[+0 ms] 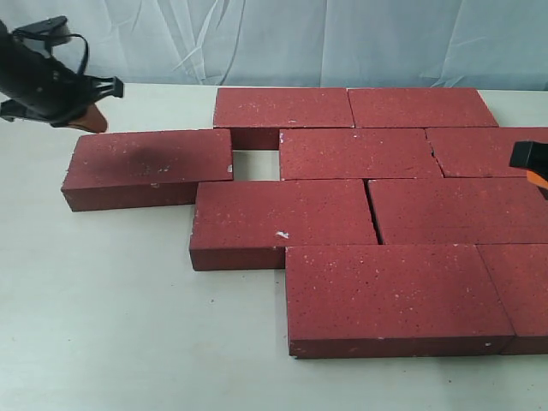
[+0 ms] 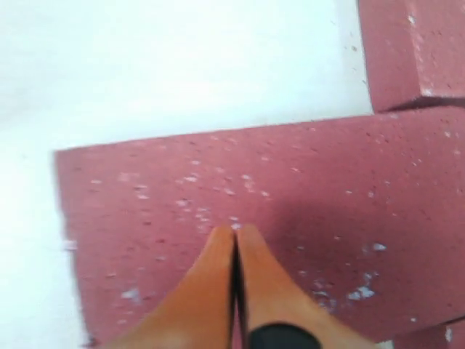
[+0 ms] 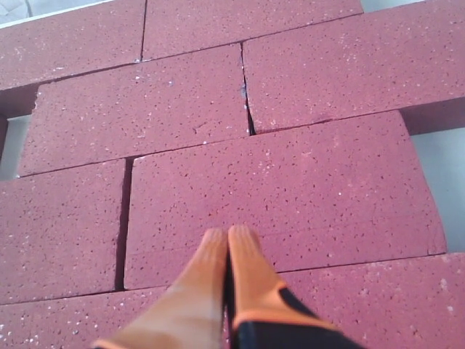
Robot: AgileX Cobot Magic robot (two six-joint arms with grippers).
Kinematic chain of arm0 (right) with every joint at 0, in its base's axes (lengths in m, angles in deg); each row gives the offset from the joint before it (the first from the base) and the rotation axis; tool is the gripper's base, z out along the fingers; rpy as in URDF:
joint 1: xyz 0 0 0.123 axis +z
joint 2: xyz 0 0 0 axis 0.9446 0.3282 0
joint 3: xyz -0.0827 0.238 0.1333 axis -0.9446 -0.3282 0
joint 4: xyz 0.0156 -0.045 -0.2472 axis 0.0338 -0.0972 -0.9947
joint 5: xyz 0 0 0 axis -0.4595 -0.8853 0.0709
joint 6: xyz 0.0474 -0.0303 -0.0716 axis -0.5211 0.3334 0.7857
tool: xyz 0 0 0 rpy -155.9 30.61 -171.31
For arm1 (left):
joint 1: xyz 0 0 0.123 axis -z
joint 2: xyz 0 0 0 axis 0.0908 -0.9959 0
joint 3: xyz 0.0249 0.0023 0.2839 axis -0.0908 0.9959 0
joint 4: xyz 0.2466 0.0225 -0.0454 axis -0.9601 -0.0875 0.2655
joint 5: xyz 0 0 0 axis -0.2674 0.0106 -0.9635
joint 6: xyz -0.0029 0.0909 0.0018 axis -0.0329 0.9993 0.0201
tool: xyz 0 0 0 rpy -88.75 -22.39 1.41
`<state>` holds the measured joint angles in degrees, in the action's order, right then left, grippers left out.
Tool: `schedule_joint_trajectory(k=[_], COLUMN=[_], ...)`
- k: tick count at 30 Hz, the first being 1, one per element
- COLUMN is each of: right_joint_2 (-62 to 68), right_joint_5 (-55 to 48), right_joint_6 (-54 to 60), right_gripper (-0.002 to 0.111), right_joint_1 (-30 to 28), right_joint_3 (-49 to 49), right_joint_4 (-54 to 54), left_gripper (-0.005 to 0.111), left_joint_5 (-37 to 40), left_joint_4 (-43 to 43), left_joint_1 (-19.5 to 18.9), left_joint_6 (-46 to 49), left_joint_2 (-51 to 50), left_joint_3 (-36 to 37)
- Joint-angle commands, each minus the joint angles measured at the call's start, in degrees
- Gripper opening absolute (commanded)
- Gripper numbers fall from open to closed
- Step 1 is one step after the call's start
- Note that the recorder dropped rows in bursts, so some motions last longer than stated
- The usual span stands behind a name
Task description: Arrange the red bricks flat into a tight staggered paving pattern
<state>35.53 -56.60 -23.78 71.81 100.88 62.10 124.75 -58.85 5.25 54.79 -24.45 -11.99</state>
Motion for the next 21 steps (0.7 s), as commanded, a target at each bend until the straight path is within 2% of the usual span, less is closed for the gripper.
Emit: schedule_joint_trajectory(k=[1,7,11,21], right_joint_2=[0.0,0.0,0.0,0.0], right_joint_5=[0.1,0.1,0.1,0.1], right_joint_6=[0.2,0.2,0.2,0.2], right_gripper=[-0.001,-0.001,-0.001,-0.001], right_joint_1=[-0.2,-0.2,-0.2,-0.2], right_joint_3=[0.4,0.4,0.4,0.4], right_joint_4=[0.0,0.0,0.0,0.0], left_gripper=[0.0,0.0,0.0,0.0], left_joint_5=[1.1,-1.8,-5.0,-4.3], left_joint_4=[-2.5,-7.0,-8.4,-7.6], left_joint_1=[-5.3,-9.1,-9.1,-9.0], left_joint_6=[-0.3,-0.4,-0.3,-0.2], left_joint_2=[1.1,1.1,0.6,-6.3], left_joint_3=[0.0,1.9,3.9,4.0])
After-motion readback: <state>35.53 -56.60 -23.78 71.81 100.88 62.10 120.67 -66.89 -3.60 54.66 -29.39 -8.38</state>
